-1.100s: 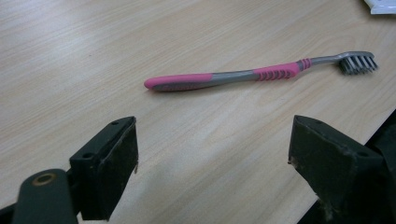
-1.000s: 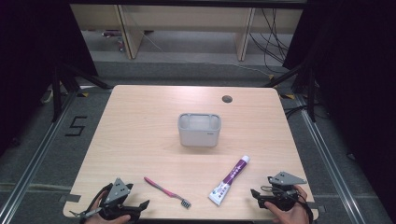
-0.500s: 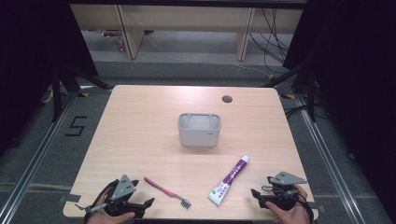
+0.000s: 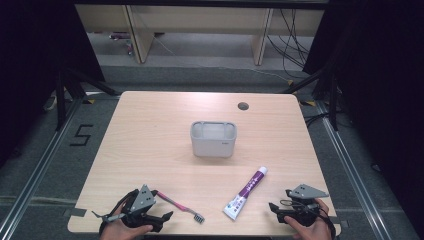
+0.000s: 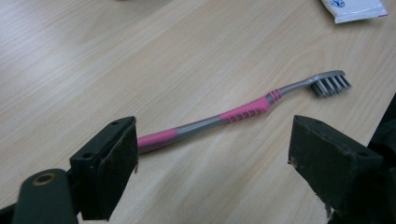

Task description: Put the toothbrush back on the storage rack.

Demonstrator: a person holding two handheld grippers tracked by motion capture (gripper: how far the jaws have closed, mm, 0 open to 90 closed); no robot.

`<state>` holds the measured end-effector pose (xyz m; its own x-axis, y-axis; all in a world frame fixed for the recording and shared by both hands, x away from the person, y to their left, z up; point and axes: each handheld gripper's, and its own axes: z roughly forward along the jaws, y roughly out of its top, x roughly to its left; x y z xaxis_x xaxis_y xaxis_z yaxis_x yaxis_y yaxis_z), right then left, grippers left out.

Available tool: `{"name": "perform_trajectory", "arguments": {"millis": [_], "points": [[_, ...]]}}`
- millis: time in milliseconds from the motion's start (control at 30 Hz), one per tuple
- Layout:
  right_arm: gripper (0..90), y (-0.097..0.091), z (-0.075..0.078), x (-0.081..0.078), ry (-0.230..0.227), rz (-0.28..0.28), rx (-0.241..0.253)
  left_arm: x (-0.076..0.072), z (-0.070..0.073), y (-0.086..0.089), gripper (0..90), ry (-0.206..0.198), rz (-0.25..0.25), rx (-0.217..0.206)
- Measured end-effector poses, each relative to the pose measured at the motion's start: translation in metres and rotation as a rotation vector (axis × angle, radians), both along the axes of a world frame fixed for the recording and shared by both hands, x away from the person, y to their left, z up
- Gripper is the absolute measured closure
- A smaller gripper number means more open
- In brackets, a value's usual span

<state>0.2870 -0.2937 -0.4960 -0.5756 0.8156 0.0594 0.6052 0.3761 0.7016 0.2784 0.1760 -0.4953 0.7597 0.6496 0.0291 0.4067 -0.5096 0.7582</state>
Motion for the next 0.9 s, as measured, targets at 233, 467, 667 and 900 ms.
{"name": "perform_trajectory", "arguments": {"millis": [233, 467, 667, 900], "points": [[22.1, 0.0, 0.0, 0.0, -0.013, -0.024, -0.017, 0.006, 0.002, -0.01, 18.4, -0.027, -0.074, 0.061], [22.3, 0.001, 0.0, 0.0, 0.005, 0.001, -0.014, 0.012, 0.002, -0.019, 23.0, -0.032, -0.149, 0.101], [22.7, 0.001, 0.0, -0.001, -0.027, -0.02, -0.032, 0.016, 0.006, -0.02, 27.3, -0.03, -0.175, 0.128], [23.2, 0.001, -0.001, 0.0, 0.012, 0.009, -0.005, 0.022, 0.008, -0.024, 35.4, -0.015, -0.21, 0.164]]}}
